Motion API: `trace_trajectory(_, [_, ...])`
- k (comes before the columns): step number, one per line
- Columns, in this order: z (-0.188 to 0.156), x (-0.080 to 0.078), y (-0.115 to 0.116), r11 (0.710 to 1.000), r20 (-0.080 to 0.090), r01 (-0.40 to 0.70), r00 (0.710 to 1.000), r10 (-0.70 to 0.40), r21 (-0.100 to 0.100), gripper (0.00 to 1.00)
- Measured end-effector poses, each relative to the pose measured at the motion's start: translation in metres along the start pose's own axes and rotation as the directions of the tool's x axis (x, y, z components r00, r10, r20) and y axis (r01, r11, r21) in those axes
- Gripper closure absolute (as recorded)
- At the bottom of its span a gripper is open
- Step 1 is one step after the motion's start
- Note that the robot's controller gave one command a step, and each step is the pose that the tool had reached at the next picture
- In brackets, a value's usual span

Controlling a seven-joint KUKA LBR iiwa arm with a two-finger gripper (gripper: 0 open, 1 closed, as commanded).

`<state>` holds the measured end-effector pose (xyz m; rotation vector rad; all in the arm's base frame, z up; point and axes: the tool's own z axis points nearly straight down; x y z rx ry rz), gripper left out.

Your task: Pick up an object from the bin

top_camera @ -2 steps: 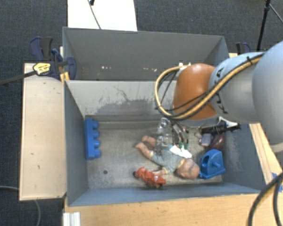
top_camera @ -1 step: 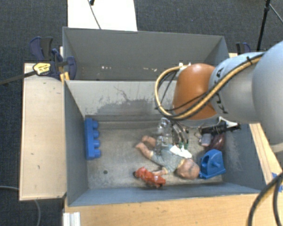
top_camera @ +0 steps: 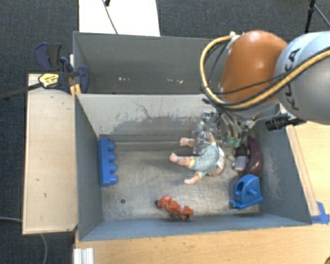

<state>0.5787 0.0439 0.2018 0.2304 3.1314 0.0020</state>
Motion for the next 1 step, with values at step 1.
trace_trajectory(1, [0.0000,0.0000,0.0000,1.000,0.000,0.000,1.000,0.000,0.000,1.00])
